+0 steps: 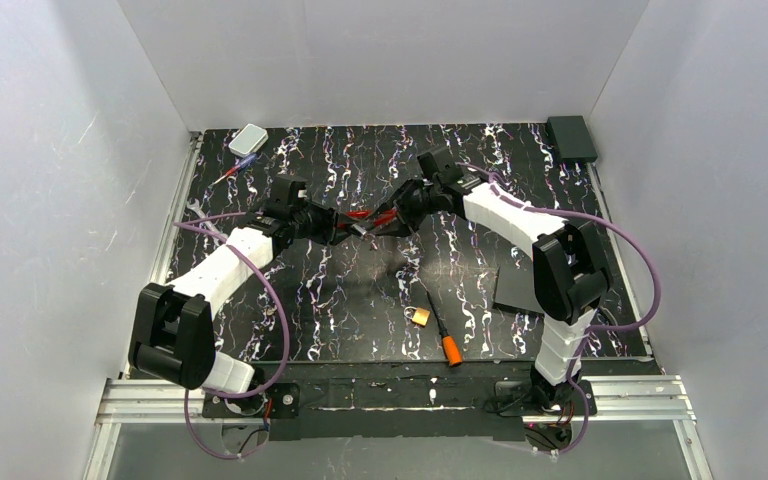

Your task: Unlock with the key

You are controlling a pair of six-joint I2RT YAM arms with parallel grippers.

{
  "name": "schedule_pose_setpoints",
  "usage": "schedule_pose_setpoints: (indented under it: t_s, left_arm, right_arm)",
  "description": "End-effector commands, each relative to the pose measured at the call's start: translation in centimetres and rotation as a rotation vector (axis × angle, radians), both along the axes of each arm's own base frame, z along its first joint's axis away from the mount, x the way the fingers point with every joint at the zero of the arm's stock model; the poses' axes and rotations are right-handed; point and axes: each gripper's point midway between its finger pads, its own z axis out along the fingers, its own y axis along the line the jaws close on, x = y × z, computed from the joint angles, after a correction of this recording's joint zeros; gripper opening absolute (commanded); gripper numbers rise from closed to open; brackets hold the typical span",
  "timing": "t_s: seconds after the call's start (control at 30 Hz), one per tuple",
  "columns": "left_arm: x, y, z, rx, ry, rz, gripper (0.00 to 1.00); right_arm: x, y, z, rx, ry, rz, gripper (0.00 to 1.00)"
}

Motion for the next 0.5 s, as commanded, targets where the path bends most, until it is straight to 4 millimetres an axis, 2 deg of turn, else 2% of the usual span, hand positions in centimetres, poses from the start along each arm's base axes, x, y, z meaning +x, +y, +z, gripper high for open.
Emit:
schedule_pose_setpoints:
  t_s: [0.0, 0.17, 0.23, 0.47]
  left_arm:
    - [-0.4, -0.8, 2.3, -0.049, -0.047, -0.040, 0.00]
    - [-0.6, -0.7, 2.3, -0.046, -0.046, -0.048, 0.00]
    - [-0.6, -0.7, 2.3, -0.044, -0.043, -0.048, 0.00]
    - [-0.9, -0.6, 2.8, -0.041, -0.055, -0.057, 0.00]
  right_arm:
    - [0.3, 0.3, -0.3, 0.018, -0.027, 0.008, 0.45]
    - [0.5, 0.3, -1.2, -0.007, -0.041, 0.033, 0.12]
    - [0.5, 0.2, -1.4, -0.017, -0.044, 0.042, 0.01]
    - [0.9, -1.2, -1.7, -0.059, -0.068, 0.033, 0.01]
